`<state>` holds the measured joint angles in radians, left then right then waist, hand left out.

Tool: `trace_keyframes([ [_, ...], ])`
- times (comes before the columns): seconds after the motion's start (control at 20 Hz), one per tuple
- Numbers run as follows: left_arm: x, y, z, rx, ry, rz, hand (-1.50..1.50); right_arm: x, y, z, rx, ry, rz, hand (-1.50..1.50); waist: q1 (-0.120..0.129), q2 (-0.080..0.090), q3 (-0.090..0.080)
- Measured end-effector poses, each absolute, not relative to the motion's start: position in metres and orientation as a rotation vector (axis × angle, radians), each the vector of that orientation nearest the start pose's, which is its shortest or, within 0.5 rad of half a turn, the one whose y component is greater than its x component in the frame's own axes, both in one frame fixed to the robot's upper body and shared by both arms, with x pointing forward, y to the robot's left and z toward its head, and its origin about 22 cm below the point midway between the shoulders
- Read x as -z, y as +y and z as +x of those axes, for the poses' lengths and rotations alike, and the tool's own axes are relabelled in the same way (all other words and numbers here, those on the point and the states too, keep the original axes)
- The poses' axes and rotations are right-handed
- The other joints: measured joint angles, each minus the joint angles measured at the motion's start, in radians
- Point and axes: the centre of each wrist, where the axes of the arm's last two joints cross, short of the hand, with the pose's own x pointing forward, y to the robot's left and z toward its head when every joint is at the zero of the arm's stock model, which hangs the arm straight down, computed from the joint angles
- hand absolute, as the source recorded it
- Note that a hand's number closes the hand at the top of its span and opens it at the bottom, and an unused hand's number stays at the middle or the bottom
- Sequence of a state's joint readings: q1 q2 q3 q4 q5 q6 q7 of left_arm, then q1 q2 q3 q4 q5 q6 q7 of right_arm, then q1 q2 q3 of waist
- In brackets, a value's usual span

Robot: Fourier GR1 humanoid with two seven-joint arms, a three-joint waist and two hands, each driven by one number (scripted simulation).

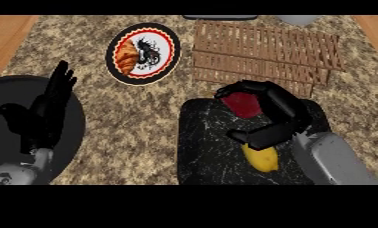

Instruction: Pick the lemon from the tray and place it in the tiered shelf

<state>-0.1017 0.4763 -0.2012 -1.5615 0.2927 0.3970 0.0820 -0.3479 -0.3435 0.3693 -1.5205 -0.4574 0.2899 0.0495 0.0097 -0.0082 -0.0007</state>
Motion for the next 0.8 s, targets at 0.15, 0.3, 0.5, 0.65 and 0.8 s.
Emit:
trace_keyframes([
  [0.15,-0.05,0.273,0.263,-0.018,-1.569,0.26,0.0,-0.077,-0.206,0.312,-0.612,-1.562,0.747,-1.5,0.002,0.006,0.001],
  [0.3,-0.055,0.273,0.263,-0.027,-1.588,0.255,0.0,-0.103,-0.226,0.318,-0.714,-1.58,0.848,-1.5,-0.003,0.006,0.001],
  [0.5,-0.054,0.269,0.26,-0.025,-1.59,0.238,0.0,-0.148,-0.245,0.324,-0.995,-1.586,0.838,-1.5,-0.004,0.005,0.001],
  [0.65,-0.053,0.266,0.257,-0.034,-1.596,0.244,0.0,-0.181,-0.247,0.319,-1.233,-1.56,0.777,-1.5,-0.007,0.003,0.001],
  [0.8,-0.05,0.269,0.255,-0.042,-1.594,0.254,0.0,-0.217,-0.243,0.308,-1.462,-1.554,0.655,-1.5,-0.013,0.001,0.0],
])
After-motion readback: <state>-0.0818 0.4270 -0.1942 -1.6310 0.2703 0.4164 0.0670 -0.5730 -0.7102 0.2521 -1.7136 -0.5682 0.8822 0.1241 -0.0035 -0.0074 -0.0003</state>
